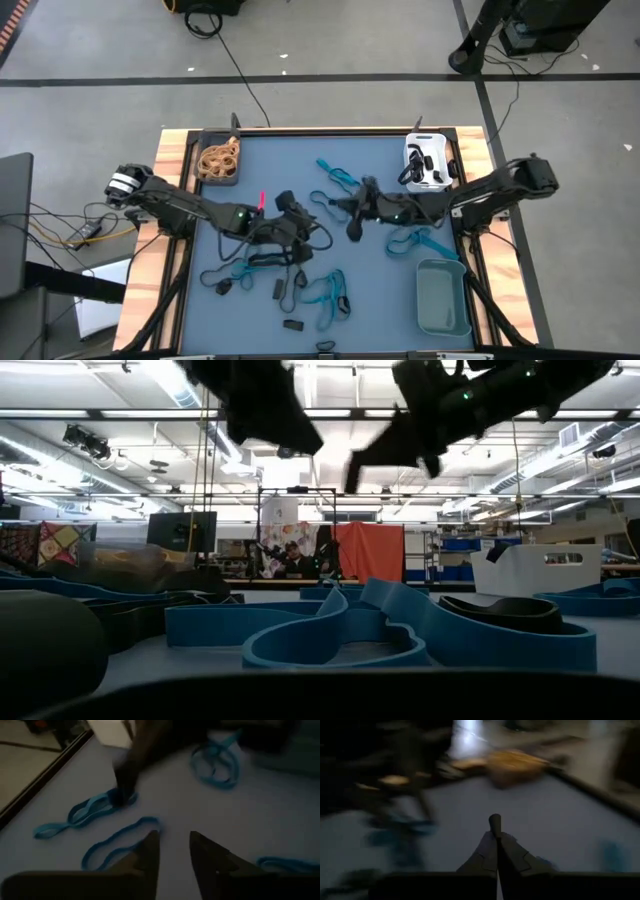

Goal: Sort rubber bands into baskets
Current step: Put the black rubber band into the white bin

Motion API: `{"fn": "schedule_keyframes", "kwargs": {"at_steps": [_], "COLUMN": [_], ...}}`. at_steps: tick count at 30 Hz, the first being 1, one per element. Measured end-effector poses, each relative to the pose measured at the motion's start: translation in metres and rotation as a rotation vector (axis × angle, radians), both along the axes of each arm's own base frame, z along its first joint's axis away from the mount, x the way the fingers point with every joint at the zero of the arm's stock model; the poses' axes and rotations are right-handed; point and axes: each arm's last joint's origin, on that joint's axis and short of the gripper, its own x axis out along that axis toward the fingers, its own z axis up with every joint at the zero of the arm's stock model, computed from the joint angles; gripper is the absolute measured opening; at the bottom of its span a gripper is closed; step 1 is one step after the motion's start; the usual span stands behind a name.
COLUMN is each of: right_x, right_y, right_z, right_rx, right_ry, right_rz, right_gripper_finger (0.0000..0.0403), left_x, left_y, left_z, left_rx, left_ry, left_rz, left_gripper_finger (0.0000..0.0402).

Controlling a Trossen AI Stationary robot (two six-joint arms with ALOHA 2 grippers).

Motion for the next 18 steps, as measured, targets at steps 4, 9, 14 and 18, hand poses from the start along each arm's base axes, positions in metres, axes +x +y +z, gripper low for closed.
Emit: {"fn": "schedule_keyframes", "kwargs": {"at_steps": [4,9,14,18], "right_x": [-0.026,-0.073,-0.116,-0.131], "right_y": [-0.015,-0.039,-0.06,-0.068], "right_z": [0.015,0.029,0.025,0.02], "right_rx": [-0.025,0.05,0.161,0.193], "right_ry": [0.094,0.218,0.37,0.452], "right_rz": [-0.15,-0.353,-0.59,-0.711], "right_gripper_finger": [0.0002,0.0002,0.0002,0.0003], "left_x": [-0.003,-0.01,-0.018,-0.021], "left_y": [0.012,0.027,0.037,0.042], "left_z": [-0.014,-0.037,-0.06,-0.069], "left_rx": [0.026,0.036,0.032,0.043], "left_ry": [0.05,0.092,0.076,0.026], "left_rz": [0.022,0.063,0.053,0.021], "left_gripper_finger": [0.0143,0.0152,0.0152,0.0152]}}
